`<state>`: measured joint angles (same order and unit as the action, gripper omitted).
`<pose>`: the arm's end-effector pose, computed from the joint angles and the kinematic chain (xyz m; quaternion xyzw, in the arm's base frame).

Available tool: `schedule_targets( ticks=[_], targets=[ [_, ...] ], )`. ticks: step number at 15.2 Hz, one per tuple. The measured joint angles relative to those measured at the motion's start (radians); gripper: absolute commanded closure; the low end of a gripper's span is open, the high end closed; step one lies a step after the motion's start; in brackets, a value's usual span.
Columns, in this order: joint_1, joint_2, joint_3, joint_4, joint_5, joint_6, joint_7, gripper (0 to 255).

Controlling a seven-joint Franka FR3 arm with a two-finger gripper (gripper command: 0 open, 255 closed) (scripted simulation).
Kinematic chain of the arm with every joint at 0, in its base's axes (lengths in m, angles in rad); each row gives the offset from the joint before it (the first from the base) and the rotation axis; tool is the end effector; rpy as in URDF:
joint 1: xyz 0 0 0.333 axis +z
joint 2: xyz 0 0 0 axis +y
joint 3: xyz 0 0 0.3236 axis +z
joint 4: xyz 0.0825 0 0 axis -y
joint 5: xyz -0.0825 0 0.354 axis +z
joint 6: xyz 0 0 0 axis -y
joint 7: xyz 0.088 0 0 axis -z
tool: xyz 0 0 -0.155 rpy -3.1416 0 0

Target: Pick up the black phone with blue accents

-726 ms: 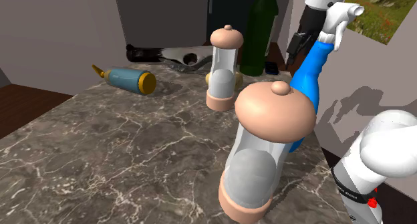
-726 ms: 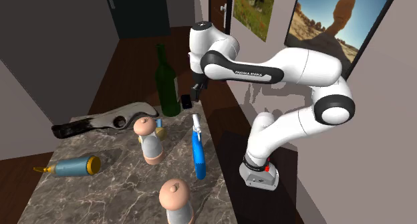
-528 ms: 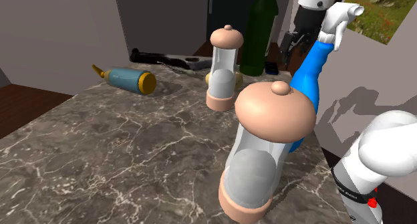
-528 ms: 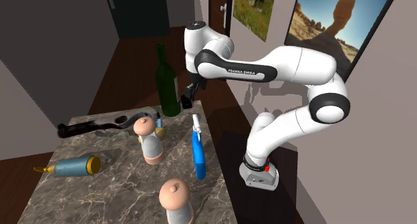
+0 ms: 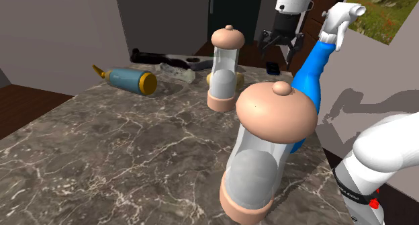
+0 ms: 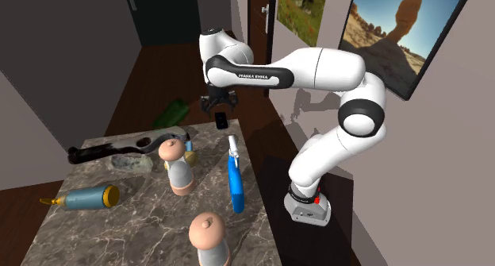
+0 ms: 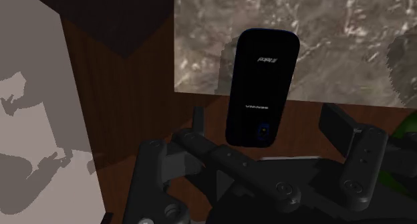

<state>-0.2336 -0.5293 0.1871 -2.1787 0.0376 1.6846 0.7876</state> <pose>0.3632 0.0001 0.5525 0.9082 -0.4174 0.0229 0.0217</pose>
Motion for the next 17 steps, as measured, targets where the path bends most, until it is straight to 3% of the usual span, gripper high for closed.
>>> schedule_targets(
  ticks=[5, 6, 17],
  targets=[
    [-0.001, 0.001, 0.005, -0.061, 0.004, 0.061, 0.014, 0],
    [-0.001, 0.000, 0.005, -0.069, 0.005, 0.068, 0.014, 255],
    [-0.001, -0.002, 0.006, -0.067, 0.006, 0.071, 0.015, 255]
  ],
)
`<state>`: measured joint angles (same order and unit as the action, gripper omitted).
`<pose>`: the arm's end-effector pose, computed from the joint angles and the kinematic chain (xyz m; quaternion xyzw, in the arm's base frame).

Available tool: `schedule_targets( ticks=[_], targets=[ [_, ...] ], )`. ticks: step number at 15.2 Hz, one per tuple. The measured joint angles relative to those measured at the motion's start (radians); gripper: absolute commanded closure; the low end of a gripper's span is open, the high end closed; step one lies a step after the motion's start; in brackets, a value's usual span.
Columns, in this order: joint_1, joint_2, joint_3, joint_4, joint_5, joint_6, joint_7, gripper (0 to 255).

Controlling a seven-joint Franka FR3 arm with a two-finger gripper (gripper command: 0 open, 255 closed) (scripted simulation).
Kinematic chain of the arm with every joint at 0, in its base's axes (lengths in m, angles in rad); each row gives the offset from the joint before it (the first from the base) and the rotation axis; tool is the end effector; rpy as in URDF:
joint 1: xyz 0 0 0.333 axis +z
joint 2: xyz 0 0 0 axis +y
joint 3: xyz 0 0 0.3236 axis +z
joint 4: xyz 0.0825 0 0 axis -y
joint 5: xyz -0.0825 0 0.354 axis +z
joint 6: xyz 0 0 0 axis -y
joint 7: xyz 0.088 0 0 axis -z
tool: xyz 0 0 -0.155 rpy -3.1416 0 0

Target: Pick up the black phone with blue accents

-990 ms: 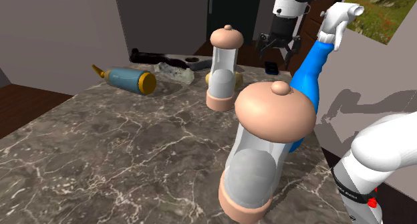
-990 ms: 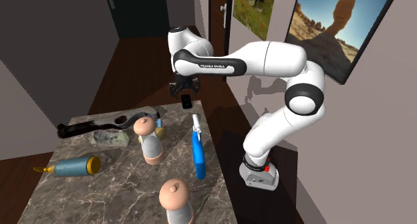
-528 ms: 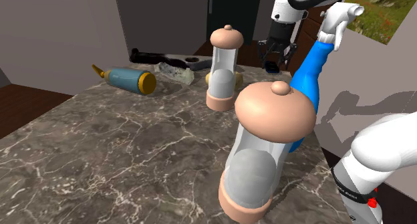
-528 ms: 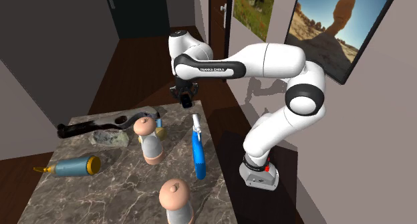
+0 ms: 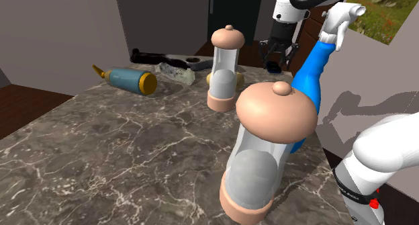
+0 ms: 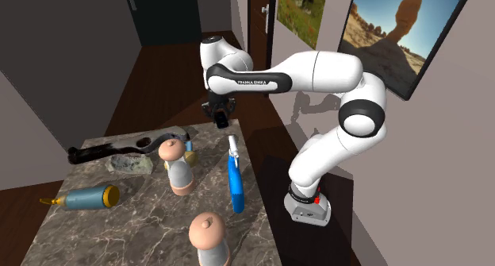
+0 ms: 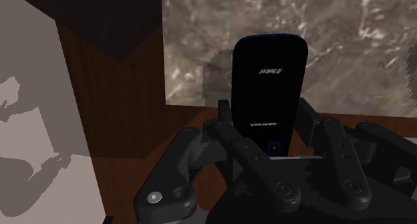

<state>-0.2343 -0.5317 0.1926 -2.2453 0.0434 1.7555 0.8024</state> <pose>0.3661 0.0003 0.5295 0.9052 -0.4238 0.0257 0.0193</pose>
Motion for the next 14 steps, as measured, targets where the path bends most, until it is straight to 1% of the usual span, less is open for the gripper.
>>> schedule_targets(
  ticks=[4, 14],
  targets=[
    [-0.002, 0.005, -0.003, 0.045, -0.003, -0.046, -0.003, 255],
    [-0.007, 0.034, -0.008, 0.207, -0.010, -0.179, -0.004, 255]
  ],
)
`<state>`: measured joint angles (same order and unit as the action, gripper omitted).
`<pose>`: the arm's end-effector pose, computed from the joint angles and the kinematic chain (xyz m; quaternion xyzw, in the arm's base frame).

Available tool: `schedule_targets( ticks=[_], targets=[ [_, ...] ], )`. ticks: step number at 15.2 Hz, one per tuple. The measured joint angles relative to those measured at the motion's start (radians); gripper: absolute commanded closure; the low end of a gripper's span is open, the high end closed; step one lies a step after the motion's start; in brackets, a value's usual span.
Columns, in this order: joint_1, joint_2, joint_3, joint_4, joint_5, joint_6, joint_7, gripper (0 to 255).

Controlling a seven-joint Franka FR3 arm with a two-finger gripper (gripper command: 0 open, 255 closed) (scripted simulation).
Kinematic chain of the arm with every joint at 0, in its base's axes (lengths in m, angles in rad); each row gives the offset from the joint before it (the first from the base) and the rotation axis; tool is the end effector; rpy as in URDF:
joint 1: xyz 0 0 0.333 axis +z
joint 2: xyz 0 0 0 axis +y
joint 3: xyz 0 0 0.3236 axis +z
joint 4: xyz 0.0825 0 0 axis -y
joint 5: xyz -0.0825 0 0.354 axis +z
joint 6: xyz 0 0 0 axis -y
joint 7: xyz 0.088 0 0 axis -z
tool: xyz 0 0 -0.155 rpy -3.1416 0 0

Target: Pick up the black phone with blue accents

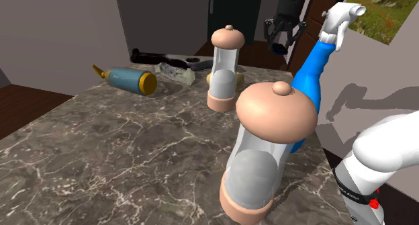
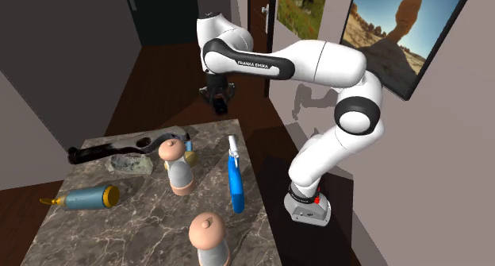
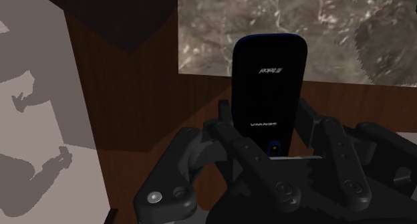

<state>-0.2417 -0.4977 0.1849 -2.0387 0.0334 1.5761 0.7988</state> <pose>0.3657 -0.0006 0.5939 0.9052 -0.4240 0.0226 0.0206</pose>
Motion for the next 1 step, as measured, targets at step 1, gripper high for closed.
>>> schedule_targets(
  ticks=[1],
  targets=[
    [0.000, 0.001, 0.000, 0.009, 0.000, -0.008, 0.000, 255]
  ],
)
